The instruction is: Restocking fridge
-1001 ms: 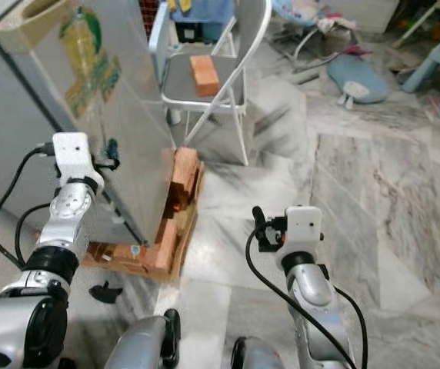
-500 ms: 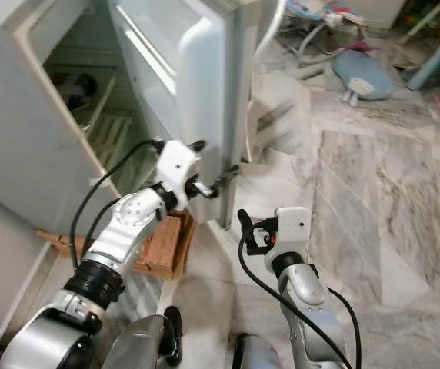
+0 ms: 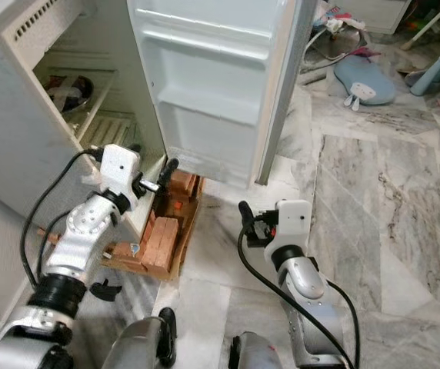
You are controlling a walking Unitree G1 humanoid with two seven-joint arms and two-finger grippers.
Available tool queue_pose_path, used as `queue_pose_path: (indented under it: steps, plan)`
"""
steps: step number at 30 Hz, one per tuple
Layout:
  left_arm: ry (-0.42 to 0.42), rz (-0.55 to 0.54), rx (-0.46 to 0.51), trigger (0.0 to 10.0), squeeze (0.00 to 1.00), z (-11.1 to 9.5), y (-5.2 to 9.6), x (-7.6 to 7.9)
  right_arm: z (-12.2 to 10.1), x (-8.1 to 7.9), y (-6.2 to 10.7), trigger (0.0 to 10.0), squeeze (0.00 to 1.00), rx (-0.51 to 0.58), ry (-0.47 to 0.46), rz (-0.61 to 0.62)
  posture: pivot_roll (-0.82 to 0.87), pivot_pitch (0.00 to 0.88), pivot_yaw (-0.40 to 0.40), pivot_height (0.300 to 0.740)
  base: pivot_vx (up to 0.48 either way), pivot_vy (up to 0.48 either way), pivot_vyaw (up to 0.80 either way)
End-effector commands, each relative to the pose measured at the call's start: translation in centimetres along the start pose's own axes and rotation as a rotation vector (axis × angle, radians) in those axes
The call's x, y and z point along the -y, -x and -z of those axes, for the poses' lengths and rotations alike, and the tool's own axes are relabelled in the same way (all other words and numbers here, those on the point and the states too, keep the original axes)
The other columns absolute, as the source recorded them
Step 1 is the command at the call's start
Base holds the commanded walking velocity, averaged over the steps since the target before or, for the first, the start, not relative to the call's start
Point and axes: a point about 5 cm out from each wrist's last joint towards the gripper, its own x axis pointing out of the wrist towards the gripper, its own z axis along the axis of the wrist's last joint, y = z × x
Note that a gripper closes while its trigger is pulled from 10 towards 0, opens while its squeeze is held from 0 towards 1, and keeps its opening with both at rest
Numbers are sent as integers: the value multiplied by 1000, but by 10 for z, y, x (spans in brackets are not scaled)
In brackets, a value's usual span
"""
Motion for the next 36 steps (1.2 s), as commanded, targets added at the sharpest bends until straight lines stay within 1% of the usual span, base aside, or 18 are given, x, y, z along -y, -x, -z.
queue_pose_path:
  steps: [1,5,9,13,18,20,25,27,28,29,30,32,36]
  plan:
    - [-35,-14,-10,10000,0,2,6,-7,2,-4,-1,10000,0,-2,-6,-8,119,129,-3,740,0,-454,0]
    - [-38,-9,-7,10000,0,1,9,-6,2,-5,-3,10000,0,3,-6,-6,132,126,3,740,144,-409,0]
    - [-67,-14,-29,10000,0,-2,15,-10,-2,-7,-7,10000,0,21,-6,3,153,130,18,740,338,-337,0]
    - [-131,-22,-59,10000,0,-3,19,-18,-9,-8,-13,10000,0,53,2,7,182,145,40,740,383,-285,0]
    - [-144,-41,-94,10000,0,3,25,-25,-17,-14,-21,10000,0,88,3,5,157,158,54,740,385,-281,0]
    - [-141,-41,-99,10000,0,5,27,-25,-19,-15,-22,10000,0,95,0,8,150,159,51,740,405,-251,0]
    - [-111,-42,-126,10000,0,14,29,-15,-13,-13,-23,10000,0,86,-5,28,129,137,42,740,416,-49,0]
    - [-104,-43,-130,10000,0,16,29,-13,-12,-12,-23,10000,0,83,-10,35,129,137,42,740,420,0,0]
    - [-101,-43,-133,10000,0,17,28,-11,-11,-8,-24,10000,0,76,-14,53,118,128,37,740,416,0,0]
    - [-101,-43,-133,10000,0,17,28,-11,-11,-8,-24,10000,0,76,-14,53,118,128,37,740,416,0,0]
    - [-93,-44,-134,10000,0,18,27,-9,-8,-3,-24,10000,0,67,-28,77,113,123,36,740,416,0,0]
    - [-79,-40,-133,10000,0,20,27,-9,-4,1,-25,10000,0,55,-44,96,107,103,25,740,420,0,0]
    - [-68,-44,-133,10000,0,22,27,-10,-1,0,-25,10000,0,51,-49,99,96,88,27,740,417,0,0]
